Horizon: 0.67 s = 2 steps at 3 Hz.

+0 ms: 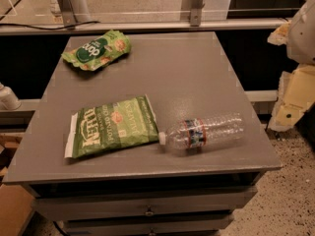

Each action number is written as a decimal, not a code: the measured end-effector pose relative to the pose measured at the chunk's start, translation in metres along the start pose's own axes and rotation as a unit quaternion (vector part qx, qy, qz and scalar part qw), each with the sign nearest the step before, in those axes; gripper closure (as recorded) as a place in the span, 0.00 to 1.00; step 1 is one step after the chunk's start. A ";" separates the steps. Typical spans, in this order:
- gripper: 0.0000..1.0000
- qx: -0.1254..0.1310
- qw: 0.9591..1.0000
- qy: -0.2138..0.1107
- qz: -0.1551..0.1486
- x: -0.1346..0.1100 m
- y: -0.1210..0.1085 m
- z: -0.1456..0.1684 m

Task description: Pick water bottle

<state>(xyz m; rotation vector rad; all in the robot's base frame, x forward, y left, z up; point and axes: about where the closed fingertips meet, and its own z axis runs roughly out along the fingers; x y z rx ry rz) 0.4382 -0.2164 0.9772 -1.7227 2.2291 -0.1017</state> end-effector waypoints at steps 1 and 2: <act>0.00 0.006 1.000 -0.006 -0.001 -0.001 -0.002 -0.002; 0.00 0.003 0.999 -0.041 -0.004 -0.007 -0.007 0.004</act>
Offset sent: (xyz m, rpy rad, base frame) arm 0.0198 0.0145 -0.0091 0.1700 -0.0245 0.0669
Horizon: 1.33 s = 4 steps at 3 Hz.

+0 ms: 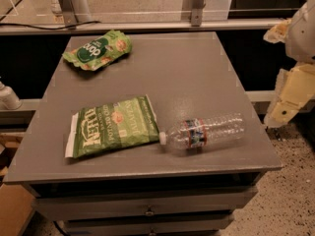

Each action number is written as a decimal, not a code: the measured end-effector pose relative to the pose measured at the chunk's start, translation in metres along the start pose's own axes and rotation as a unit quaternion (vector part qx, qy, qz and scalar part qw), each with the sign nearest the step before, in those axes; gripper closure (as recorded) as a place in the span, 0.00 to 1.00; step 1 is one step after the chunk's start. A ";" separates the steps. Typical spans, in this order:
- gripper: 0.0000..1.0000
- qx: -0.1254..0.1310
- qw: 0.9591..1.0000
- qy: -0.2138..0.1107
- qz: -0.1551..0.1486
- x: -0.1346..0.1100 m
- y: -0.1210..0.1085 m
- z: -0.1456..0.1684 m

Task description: Pick water bottle

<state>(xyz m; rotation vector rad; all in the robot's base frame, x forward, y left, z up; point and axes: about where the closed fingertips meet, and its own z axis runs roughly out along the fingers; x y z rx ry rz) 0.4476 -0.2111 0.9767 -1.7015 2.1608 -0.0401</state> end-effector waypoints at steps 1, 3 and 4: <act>0.00 -0.018 0.999 -0.035 -0.015 -0.020 0.008 0.017; 0.00 -0.056 0.996 -0.066 -0.036 -0.054 0.041 0.067; 0.00 -0.068 0.994 -0.071 -0.048 -0.062 0.059 0.091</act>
Offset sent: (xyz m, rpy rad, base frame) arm -0.0039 0.0887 -0.0643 0.1589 0.0706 0.1623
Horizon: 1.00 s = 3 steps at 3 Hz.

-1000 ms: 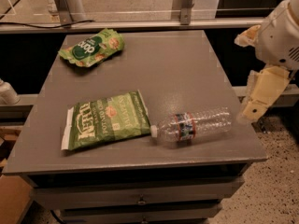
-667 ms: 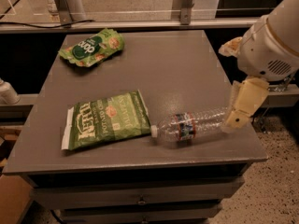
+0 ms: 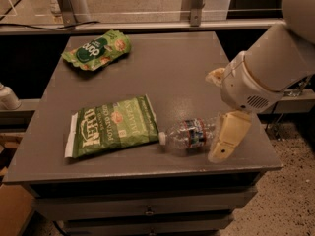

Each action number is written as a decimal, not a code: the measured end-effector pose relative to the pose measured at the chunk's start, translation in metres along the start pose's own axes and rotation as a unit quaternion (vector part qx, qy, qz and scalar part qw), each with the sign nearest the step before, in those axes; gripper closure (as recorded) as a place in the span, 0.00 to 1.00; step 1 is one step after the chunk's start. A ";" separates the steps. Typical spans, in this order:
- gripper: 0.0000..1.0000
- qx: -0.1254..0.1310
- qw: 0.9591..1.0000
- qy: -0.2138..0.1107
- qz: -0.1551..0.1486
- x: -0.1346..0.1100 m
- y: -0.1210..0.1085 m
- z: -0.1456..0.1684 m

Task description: Pick water bottle

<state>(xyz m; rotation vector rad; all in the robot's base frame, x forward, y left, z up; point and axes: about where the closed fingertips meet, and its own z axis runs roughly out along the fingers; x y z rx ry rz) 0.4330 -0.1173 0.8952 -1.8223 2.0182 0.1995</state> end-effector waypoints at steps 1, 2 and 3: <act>0.00 -0.006 1.000 0.000 -0.009 -0.001 0.008 0.023; 0.00 -0.011 1.000 0.004 -0.010 -0.001 0.010 0.040; 0.00 -0.015 1.000 0.012 -0.006 -0.001 0.011 0.054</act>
Offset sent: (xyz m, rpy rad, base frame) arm 0.0020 0.0240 -0.0616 -0.0172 0.0329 0.0245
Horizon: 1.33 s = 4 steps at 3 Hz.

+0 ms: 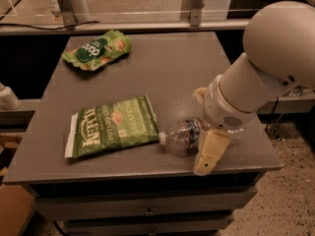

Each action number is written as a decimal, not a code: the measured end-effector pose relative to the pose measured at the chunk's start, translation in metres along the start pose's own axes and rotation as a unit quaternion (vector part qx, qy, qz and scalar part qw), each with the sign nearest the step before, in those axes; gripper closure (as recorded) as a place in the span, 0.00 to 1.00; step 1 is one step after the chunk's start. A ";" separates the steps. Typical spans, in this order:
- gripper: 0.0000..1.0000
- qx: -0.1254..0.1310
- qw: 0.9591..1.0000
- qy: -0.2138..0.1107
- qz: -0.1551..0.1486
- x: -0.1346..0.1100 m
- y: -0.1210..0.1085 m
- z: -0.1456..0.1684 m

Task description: Pick water bottle

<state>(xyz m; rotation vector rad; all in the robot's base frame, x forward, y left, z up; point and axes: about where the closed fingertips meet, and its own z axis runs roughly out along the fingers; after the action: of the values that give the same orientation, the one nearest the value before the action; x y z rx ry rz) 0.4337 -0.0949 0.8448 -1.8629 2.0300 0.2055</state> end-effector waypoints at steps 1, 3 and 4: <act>0.17 0.002 1.000 0.006 -0.002 0.003 -0.001 0.006; 0.64 0.006 1.000 0.016 -0.004 0.013 0.002 0.008; 0.87 0.012 1.000 0.019 -0.003 0.012 -0.002 0.001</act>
Offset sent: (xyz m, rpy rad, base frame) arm 0.0001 -0.0121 -0.0186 -0.0323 -0.0049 0.0010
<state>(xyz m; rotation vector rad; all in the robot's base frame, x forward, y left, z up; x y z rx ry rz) 0.4356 -0.1057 0.8398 -1.8715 2.0439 0.1451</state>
